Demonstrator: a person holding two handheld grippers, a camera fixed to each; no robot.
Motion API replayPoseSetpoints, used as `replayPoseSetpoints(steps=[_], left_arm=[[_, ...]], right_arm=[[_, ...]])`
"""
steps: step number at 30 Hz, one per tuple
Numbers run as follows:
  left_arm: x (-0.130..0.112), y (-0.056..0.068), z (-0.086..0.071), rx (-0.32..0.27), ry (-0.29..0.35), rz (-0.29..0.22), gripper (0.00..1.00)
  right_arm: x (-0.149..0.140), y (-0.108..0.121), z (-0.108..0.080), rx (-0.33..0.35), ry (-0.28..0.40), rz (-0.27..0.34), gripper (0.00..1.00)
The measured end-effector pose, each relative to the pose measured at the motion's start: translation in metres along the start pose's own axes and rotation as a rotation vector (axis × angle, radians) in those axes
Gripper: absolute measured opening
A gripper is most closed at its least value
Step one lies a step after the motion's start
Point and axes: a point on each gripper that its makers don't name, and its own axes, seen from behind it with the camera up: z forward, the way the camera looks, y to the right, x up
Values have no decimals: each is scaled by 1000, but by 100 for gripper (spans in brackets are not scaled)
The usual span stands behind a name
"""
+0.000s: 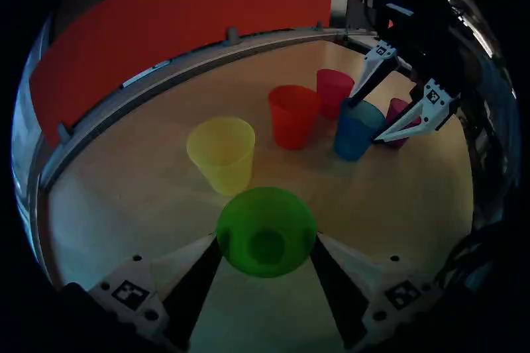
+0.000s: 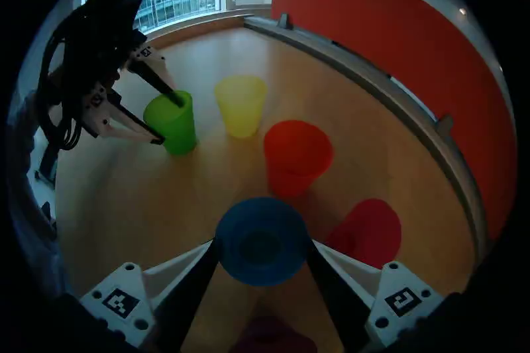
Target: Pour water
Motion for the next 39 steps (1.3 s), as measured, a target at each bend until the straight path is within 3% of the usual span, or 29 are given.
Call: replayPoseSetpoints(steps=[10, 19, 28, 39], left_arm=[[3, 1, -3, 0, 13, 3, 87], [13, 6, -13, -4, 42, 15, 87], [31, 16, -31, 7, 97, 27, 87], [55, 31, -58, 12, 184, 17, 87]], right_arm=[[2, -1, -3, 0, 27, 5, 94], [10, -3, -17, -7, 85, 25, 93], [22, -8, -44, -28, 183, 41, 93], [45, -11, -84, -65, 363, 68, 93]])
